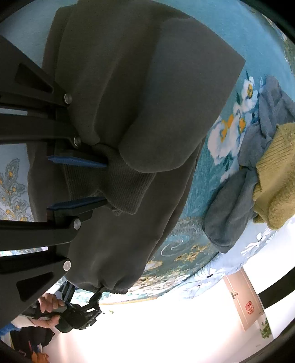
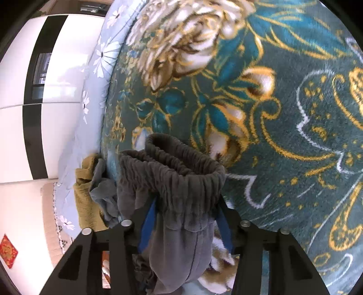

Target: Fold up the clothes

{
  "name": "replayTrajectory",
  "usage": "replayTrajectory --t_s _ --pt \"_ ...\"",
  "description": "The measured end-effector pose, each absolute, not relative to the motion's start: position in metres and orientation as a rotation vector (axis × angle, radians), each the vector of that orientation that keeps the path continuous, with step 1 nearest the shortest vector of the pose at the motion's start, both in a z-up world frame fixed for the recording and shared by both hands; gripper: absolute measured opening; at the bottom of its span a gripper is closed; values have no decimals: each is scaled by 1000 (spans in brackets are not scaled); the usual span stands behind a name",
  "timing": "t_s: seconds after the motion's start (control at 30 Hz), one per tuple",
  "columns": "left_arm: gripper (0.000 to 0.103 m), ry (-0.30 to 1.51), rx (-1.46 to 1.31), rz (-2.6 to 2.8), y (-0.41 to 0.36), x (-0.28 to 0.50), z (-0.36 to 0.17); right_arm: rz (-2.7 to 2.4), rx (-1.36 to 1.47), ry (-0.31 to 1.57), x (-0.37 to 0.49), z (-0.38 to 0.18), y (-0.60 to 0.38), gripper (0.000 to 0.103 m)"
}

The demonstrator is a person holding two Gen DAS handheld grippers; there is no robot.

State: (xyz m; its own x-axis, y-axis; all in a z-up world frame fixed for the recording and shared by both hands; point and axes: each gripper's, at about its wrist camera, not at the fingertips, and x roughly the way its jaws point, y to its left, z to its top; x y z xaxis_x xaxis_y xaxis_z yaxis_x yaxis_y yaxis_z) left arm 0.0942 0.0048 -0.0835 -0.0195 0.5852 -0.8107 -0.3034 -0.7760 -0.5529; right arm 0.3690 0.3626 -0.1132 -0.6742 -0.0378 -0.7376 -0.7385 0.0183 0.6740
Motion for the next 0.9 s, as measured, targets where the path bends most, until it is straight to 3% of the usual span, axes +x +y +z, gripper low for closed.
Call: replayTrajectory --t_s 0.3,0.57,0.73,0.9 --pt "29 -458 -1489 1998 -48 92 -31 2120 -906 1351 307 10 322 41" --pt "31 -690 -1384 2226 -136 86 -3 2515 -1033 822 211 105 199 40" --pt "31 -830 -1352 2252 -167 87 -2 2615 -1168 542 167 111 113 40" --pt "31 -917 -1339 2245 -182 90 -6 2614 -1351 342 139 73 49 40"
